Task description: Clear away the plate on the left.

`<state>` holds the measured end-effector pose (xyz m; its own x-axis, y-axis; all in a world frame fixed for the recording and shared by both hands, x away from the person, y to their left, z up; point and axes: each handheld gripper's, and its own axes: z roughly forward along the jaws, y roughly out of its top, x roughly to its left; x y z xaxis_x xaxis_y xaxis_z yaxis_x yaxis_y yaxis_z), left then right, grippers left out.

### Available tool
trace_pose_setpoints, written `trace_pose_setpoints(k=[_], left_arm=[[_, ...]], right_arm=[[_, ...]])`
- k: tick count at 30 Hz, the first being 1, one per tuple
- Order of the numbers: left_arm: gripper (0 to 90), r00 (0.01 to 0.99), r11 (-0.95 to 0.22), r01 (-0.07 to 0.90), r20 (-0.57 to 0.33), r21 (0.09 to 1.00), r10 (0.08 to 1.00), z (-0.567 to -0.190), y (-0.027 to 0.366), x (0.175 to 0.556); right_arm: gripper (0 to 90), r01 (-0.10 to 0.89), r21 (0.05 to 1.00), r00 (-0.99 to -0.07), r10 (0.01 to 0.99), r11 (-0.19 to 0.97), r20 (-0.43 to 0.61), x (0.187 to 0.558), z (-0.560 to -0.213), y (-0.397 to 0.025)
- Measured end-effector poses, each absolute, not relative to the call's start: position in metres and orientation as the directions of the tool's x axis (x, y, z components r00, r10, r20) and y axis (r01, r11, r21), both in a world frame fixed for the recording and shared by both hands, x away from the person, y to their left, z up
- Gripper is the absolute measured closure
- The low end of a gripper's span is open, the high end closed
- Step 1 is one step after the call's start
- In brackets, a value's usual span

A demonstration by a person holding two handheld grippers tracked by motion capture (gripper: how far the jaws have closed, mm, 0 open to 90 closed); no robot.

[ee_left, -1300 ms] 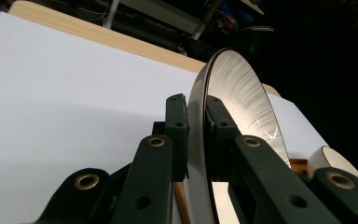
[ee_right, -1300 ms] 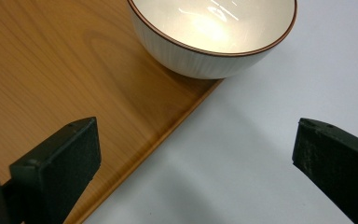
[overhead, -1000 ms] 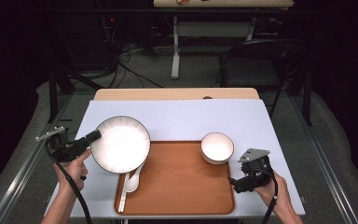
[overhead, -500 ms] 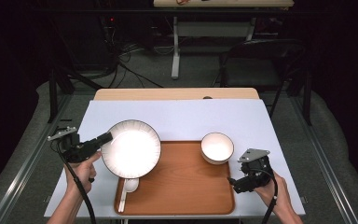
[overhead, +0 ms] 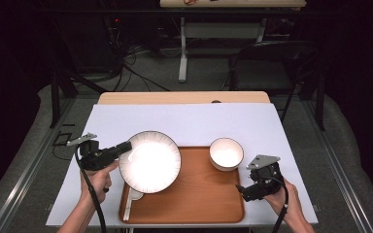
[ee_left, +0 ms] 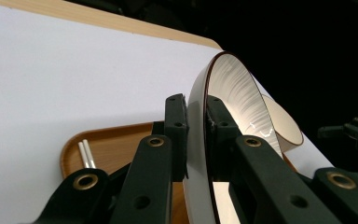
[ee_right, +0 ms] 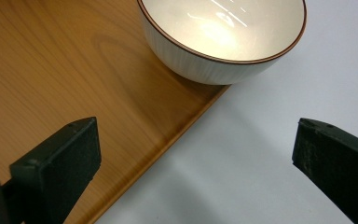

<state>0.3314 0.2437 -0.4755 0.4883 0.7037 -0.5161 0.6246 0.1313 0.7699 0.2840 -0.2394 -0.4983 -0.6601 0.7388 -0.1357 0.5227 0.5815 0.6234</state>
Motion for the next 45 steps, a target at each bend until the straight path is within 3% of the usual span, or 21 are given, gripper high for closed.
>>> trace_pose_setpoints(k=[45], left_arm=[[81.3,0.563,-0.083,0.703,-0.481,0.706,0.672,-0.509,0.177,0.331]], right_arm=[[2.1,0.487,0.645,-0.736,0.674,0.59,-0.061,0.283,-0.499,-0.207]])
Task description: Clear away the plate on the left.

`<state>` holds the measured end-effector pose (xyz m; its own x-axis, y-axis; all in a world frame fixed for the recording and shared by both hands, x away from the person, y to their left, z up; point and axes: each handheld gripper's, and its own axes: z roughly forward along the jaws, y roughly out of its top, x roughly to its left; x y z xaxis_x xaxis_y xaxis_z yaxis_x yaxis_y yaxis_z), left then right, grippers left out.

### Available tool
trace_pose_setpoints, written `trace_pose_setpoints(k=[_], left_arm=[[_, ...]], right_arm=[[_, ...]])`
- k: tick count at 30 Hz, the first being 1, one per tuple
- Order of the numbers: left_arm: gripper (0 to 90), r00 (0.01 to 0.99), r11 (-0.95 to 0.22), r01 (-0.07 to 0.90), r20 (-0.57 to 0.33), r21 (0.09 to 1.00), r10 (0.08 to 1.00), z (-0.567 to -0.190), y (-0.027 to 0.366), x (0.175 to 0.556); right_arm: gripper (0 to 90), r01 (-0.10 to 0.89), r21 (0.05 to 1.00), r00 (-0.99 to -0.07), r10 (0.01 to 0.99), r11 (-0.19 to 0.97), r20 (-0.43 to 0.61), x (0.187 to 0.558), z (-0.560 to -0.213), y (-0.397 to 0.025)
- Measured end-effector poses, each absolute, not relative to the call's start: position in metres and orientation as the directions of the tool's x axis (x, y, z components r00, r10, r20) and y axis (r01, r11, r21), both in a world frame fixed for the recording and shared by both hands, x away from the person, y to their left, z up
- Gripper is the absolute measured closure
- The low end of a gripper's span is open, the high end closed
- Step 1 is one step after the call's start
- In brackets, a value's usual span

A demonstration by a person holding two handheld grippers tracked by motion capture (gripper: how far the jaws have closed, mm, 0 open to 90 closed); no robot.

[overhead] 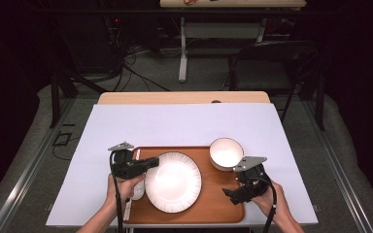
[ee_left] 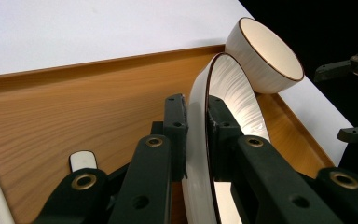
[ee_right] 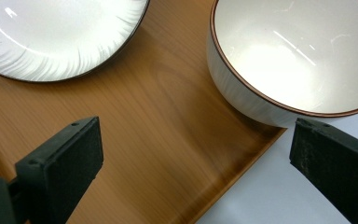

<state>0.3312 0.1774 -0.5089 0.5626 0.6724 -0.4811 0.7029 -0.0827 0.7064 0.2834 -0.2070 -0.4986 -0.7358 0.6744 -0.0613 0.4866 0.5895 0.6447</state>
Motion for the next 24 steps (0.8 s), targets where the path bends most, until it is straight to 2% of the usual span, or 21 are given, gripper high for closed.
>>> trace_pose_setpoints(k=[12,19,22,24], left_arm=[[82.7,0.551,-0.097,0.712,-0.467,0.696,0.692,-0.515,0.176,0.332],[83.2,0.547,-0.107,0.715,-0.458,0.691,0.7,-0.517,0.174,0.331],[83.3,0.55,-0.115,0.716,-0.455,0.689,0.7,-0.518,0.172,0.331],[83.5,0.555,-0.125,0.715,-0.45,0.688,0.7,-0.518,0.171,0.331]], right_arm=[[2.8,0.489,0.653,-0.751,0.66,0.579,-0.022,0.285,-0.497,-0.197],[3.2,0.48,0.655,-0.776,0.631,0.584,0.005,0.287,-0.497,-0.176],[6.3,0.477,0.647,-0.788,0.615,0.594,0.016,0.288,-0.5,-0.166],[13.4,0.481,0.638,-0.791,0.611,0.601,0.022,0.29,-0.502,-0.16]])
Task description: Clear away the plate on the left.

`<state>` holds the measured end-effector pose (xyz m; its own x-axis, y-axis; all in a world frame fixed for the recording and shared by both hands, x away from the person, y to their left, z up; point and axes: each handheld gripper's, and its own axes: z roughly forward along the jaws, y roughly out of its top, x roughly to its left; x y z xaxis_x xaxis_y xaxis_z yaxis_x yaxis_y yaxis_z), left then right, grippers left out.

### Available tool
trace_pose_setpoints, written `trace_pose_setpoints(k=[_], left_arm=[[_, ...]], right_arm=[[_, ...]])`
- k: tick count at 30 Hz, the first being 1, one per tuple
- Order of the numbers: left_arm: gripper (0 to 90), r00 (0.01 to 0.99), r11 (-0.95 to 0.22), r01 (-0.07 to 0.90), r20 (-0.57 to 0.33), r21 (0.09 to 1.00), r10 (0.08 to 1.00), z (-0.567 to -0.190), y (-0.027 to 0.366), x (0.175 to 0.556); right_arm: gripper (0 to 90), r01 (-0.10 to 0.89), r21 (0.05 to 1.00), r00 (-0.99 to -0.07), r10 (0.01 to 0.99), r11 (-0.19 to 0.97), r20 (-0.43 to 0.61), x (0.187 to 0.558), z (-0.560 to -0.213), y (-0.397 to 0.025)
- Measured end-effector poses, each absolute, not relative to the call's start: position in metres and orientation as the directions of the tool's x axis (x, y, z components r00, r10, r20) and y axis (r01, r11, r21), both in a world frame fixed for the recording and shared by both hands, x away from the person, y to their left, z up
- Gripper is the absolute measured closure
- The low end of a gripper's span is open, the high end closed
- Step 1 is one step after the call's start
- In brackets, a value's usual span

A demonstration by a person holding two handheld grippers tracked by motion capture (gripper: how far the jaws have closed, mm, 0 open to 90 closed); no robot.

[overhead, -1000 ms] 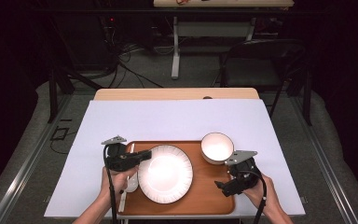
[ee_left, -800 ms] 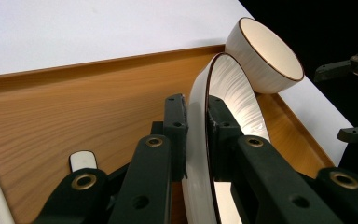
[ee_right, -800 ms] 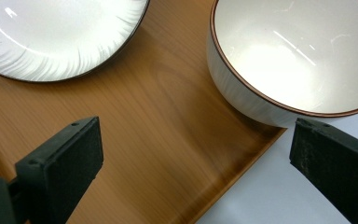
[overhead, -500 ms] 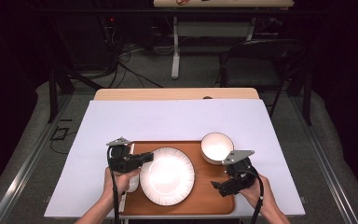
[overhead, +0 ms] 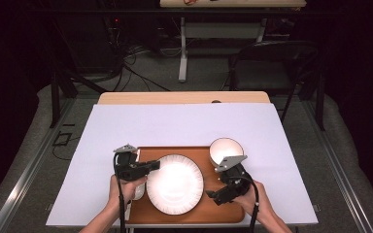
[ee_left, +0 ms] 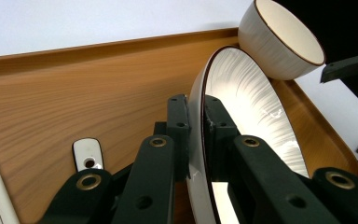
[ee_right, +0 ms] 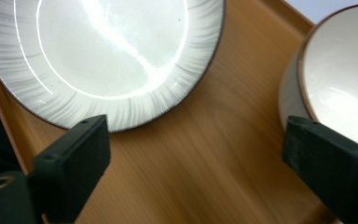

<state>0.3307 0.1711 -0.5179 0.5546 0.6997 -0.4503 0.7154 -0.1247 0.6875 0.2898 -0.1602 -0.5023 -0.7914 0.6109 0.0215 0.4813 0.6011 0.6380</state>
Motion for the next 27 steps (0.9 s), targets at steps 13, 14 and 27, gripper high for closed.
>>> trace_pose_setpoints(k=[13,14,27], left_arm=[[84.0,0.572,-0.16,0.709,-0.427,0.687,0.7,-0.52,0.165,0.328],[84.0,0.575,-0.165,0.708,-0.426,0.686,0.698,-0.52,0.165,0.328],[84.0,0.609,-0.227,0.692,-0.385,0.686,0.693,-0.522,0.158,0.328]], right_arm=[[47.5,0.536,0.584,-0.791,0.605,0.61,0.093,0.317,-0.518,-0.131],[50.8,0.537,0.582,-0.791,0.605,0.611,0.095,0.319,-0.52,-0.13],[64.3,0.568,0.559,-0.771,0.629,0.604,0.104,0.32,-0.526,-0.13]])
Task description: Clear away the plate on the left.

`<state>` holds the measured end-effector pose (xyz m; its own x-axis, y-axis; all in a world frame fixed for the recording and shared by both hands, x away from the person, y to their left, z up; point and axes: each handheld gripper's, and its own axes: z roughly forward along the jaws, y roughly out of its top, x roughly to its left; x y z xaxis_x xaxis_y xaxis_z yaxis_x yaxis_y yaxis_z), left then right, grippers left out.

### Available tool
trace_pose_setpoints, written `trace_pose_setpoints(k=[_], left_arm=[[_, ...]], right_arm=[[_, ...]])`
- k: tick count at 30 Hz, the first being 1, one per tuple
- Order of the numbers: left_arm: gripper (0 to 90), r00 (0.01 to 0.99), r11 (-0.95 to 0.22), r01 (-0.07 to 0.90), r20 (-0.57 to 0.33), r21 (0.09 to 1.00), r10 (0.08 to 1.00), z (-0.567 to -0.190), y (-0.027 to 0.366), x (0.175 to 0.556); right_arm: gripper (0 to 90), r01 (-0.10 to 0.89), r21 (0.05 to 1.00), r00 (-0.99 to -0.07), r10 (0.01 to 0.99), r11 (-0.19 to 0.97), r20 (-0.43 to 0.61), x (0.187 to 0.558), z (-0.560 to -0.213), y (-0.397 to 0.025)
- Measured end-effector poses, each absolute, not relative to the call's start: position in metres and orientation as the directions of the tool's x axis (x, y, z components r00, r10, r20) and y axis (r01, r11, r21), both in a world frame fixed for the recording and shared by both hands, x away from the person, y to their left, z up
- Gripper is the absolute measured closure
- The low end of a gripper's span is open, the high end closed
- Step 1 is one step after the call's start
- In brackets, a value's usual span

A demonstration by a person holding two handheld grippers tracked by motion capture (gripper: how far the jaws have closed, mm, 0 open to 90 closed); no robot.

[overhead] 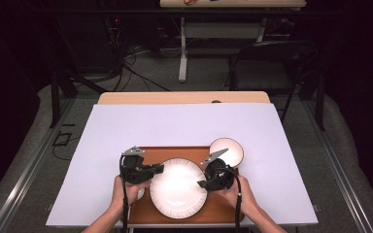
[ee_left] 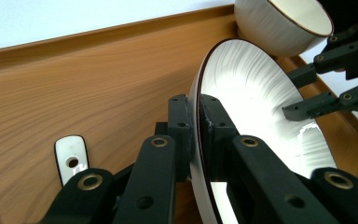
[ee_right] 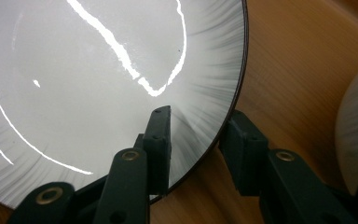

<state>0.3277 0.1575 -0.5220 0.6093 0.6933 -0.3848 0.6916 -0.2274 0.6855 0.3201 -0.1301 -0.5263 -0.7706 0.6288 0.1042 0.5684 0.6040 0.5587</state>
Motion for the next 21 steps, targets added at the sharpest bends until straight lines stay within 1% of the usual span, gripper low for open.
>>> trace_pose_setpoints(k=[4,13,21], left_arm=[[83.5,0.61,-0.251,0.703,-0.384,0.665,0.693,-0.525,0.155,0.328],[80.6,0.623,-0.322,0.707,-0.339,0.63,0.705,-0.53,0.147,0.33],[78.2,0.634,-0.373,0.718,-0.331,0.587,0.699,-0.535,0.143,0.33]], right_arm=[[65.1,0.576,0.556,-0.764,0.636,0.599,0.105,0.321,-0.526,-0.132],[66.7,0.573,0.557,-0.762,0.642,0.601,0.091,0.321,-0.525,-0.135],[67.3,0.571,0.55,-0.761,0.644,0.61,0.077,0.321,-0.525,-0.135]])
